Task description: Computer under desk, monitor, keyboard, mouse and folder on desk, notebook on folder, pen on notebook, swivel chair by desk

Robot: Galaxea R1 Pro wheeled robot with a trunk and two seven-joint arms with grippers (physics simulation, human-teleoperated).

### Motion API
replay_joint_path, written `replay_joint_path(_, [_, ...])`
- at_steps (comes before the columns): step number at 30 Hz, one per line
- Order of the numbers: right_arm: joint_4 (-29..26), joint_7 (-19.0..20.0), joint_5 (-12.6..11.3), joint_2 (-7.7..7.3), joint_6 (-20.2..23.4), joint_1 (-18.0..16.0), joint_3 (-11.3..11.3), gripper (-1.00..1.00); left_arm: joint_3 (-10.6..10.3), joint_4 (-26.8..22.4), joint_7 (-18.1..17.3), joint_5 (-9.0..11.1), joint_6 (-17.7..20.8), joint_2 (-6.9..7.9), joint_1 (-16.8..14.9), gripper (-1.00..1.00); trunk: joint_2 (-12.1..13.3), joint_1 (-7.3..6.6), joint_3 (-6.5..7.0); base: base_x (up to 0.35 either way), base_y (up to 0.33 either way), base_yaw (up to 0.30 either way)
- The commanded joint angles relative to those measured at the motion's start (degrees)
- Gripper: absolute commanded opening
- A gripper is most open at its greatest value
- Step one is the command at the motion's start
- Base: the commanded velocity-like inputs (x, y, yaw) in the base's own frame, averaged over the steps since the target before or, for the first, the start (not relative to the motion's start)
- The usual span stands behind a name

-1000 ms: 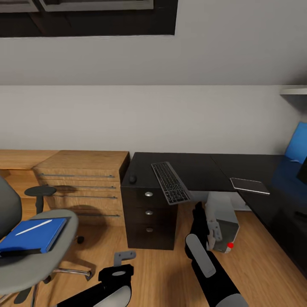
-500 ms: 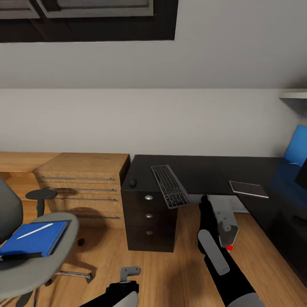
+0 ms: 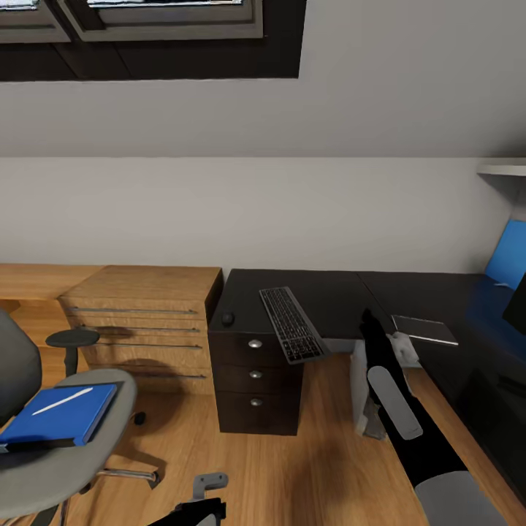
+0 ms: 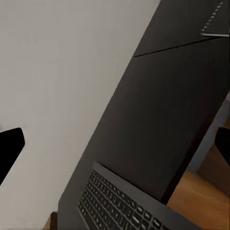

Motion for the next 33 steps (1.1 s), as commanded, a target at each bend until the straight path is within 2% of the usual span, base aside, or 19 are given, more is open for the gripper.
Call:
replay_joint_path(1, [1.7,-0.2,-0.5,-0.24,1.1,-2.2,-0.3,1.0,-0.3,1.7,-0.9,0.1,-0.5,-0.33,-0.1,1.0,0.4,-0.23,0.12,0.0,0.0,0.0])
replay_joint_path(2, [3.6,-0.2,-0.4,-0.39,1.9,-4.1,-0.6,1.0,-0.3,3.4,-1.7,0.2,-1.1,-0.59,-0.1,1.0,0.8,-0.45,0.3,0.0,0.0,0.0])
replay_joint_path(6, [8.2,0.0,-0.2,-1.24,3.1,-7.1,-1.6,1.0,-0.4,6.9,-3.1,0.4,-4.1,-1.11,-0.1,1.0,2.4,-1.33,1.01,0.0,0.0,0.0])
replay_joint_path(8, [9.3,0.1,0.0,-1.61,3.2,-7.5,-1.6,1.0,-0.5,7.4,-3.3,0.2,-6.7,-1.72,0.0,1.0,3.2,-1.77,1.37,0.0,0.0,0.0])
replay_joint_path(12, [12.6,0.2,0.2,-1.36,3.4,-7.8,-1.1,1.0,-1.3,8.1,-3.5,0.2,-10.9,-3.11,1.4,1.0,4.8,-2.65,2.09,0.0,0.0,0.0])
replay_joint_path(14, [14.3,0.2,0.2,-1.46,3.8,-7.8,-0.9,1.0,-1.7,8.4,-3.5,0.2,-11.8,-3.38,1.7,1.0,5.6,-3.08,2.45,0.0,0.0,0.0])
replay_joint_path(15, [15.8,0.1,0.9,-2.03,8.0,-7.9,0.7,1.0,-2.0,9.4,-3.4,0.2,-14.1,-3.51,2.0,1.0,6.0,-3.3,2.63,0.0,0.0,0.0])
replay_joint_path(18, [16.5,-0.1,2.5,-2.59,15.1,-7.9,2.9,1.0,-2.2,11.7,-3.2,0.2,-18.4,-3.47,2.2,1.0,7.2,-3.96,3.17,0.0,0.0,0.0])
replay_joint_path(19, [16.6,-0.2,3.8,-3.01,20.2,-7.9,3.7,1.0,-2.3,13.9,-3.2,0.3,-21.6,-3.51,2.3,1.0,7.6,-4.18,3.35,0.0,0.0,0.0])
replay_joint_path(21, [16.3,-0.3,5.0,-3.51,24.9,-8.0,4.2,1.0,-2.3,15.6,-3.3,0.3,-24.4,-3.54,2.3,1.0,8.0,-4.4,3.53,0.0,0.0,0.0])
replay_joint_path(22, [15.2,-0.4,6.0,-4.04,29.1,-8.0,4.6,1.0,-2.3,16.8,-3.3,0.3,-26.4,-3.58,2.3,1.0,8.0,-4.4,3.53,0.0,0.0,0.0])
replay_joint_path(25, [12.8,-1.0,6.9,-4.79,34.0,-8.0,4.9,1.0,-2.4,17.8,-3.4,0.3,-28.1,-3.67,2.4,1.0,8.0,-4.4,3.53,0.0,0.0,0.0])
replay_joint_path(26, [9.3,-2.7,7.4,-6.23,38.6,-8.0,5.1,1.0,-2.4,18.4,-3.4,0.3,-29.1,-3.74,2.4,1.0,8.0,-4.4,3.53,0.0,0.0,0.0])
replay_joint_path(29, [6.8,-4.7,7.6,-7.55,41.7,-8.0,5.4,1.0,-2.4,18.7,-3.4,0.3,-29.5,-3.71,2.4,1.0,8.0,-4.4,3.53,0.0,0.0,0.0])
replay_joint_path(33, [4.4,-5.9,7.7,-8.22,43.3,-8.0,5.5,1.0,-2.4,18.8,-3.4,0.4,-29.7,-3.7,2.4,1.0,8.0,-4.4,3.53,0.0,0.0,0.0])
